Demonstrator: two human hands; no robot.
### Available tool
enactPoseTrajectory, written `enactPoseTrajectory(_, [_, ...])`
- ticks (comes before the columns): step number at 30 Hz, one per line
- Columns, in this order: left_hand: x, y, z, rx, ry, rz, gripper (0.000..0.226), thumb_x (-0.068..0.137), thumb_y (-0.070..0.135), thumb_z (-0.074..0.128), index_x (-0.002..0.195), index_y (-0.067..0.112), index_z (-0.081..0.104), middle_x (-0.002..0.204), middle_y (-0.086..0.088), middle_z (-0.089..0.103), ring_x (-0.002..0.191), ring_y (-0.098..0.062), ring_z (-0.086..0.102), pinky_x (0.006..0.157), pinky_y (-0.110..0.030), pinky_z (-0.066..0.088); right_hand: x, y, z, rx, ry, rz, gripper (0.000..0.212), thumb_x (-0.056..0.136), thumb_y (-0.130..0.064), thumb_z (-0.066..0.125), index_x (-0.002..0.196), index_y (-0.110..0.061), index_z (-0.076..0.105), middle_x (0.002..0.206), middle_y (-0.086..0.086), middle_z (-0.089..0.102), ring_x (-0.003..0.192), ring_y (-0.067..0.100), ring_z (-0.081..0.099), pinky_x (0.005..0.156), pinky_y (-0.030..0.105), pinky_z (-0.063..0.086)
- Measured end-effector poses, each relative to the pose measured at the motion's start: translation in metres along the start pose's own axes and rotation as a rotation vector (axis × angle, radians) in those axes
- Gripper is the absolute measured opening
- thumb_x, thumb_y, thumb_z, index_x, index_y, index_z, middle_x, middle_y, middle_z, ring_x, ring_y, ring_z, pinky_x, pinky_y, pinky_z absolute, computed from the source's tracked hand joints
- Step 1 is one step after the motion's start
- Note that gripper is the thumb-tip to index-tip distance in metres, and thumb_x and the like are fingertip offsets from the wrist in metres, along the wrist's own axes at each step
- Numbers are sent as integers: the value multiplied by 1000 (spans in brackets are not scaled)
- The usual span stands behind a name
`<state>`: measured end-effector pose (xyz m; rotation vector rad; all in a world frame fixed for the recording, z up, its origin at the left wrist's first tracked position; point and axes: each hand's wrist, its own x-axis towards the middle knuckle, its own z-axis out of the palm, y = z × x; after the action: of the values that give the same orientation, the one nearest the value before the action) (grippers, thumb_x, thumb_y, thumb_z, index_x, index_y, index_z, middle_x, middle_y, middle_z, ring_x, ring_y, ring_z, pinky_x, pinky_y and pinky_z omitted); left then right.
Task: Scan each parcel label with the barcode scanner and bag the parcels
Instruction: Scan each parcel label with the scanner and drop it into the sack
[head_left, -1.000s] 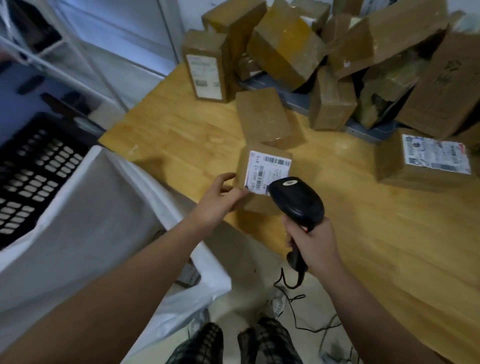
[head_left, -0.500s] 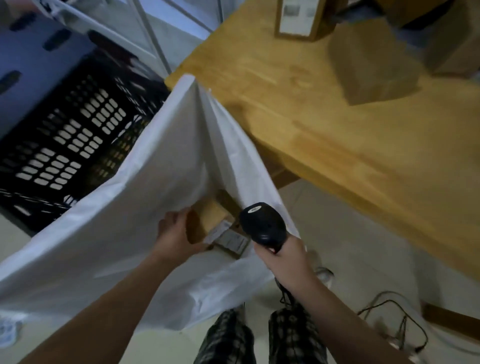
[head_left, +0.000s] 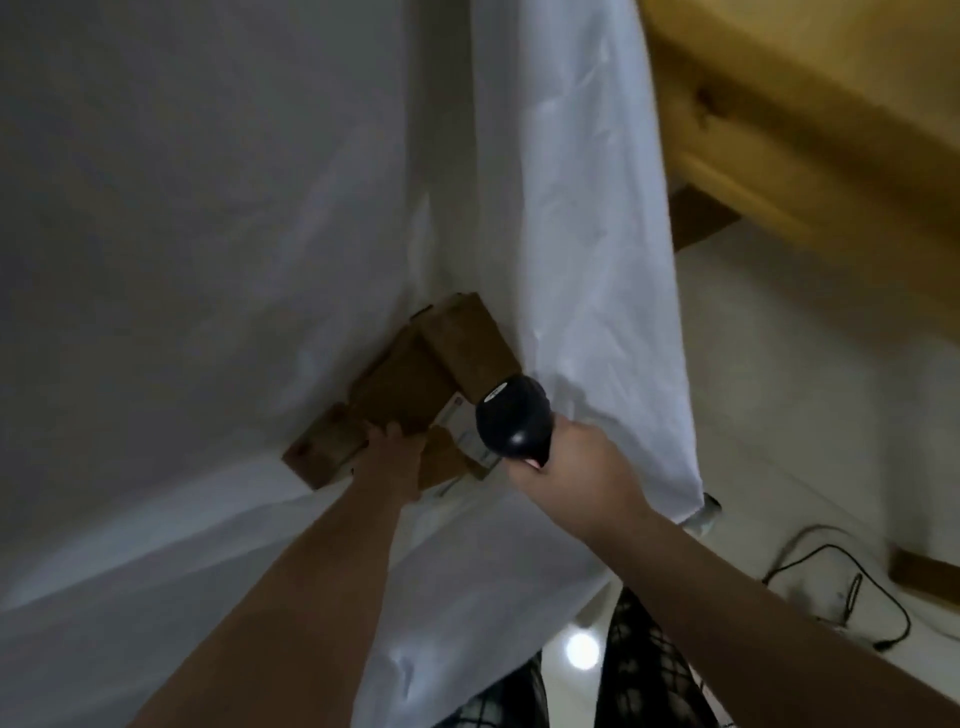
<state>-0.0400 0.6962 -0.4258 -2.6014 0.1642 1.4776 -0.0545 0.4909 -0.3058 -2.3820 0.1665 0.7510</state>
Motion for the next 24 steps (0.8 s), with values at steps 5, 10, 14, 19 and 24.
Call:
enactPoseTrajectory(5, [3, -6, 2, 20, 19, -31, 73, 91, 37, 62, 151, 31, 21, 150, -18, 22, 139, -42, 20, 110, -50, 32, 3, -11, 0, -143, -9, -67, 26, 86, -40, 62, 98, -18, 54, 80, -4, 53, 75, 17, 56, 62, 26, 40])
enactPoseTrajectory(10, [-33, 0, -34, 36, 249, 7, 43, 94, 37, 51, 131, 18, 46, 134, -13, 41, 127, -32, 37, 99, -38, 36, -13, -30, -25, -66, 40, -26, 24, 84, -37, 64, 96, -20, 53, 82, -4, 56, 77, 17, 59, 62, 27, 42])
enactPoseTrajectory(14, [-86, 15, -76, 19, 378, 49, 26, 96, 28, 48, 118, 15, 52, 124, -11, 48, 113, -28, 46, 88, -35, 39, -42, -37, -59, 39, 140, 32, 21, 84, -36, 67, 85, -23, 50, 68, -8, 53, 67, 16, 55, 52, 25, 37])
enactPoseTrajectory(19, [-164, 41, -144, -79, 559, 160, 33, 96, 25, 46, 127, 14, 50, 131, -10, 47, 118, -30, 45, 95, -38, 41, -75, -37, -108, 153, 264, 88, 28, 82, -29, 70, 70, -22, 46, 59, -6, 49, 60, 18, 52, 48, 23, 32])
enactPoseTrajectory(24, [-242, 84, -206, -100, 781, 339, 41, 100, 31, 41, 138, 18, 44, 139, -4, 45, 126, -25, 41, 100, -35, 38, -111, -31, -166, 311, 399, 115, 32, 83, -24, 71, 64, -20, 46, 55, -2, 49, 54, 13, 50, 46, 23, 31])
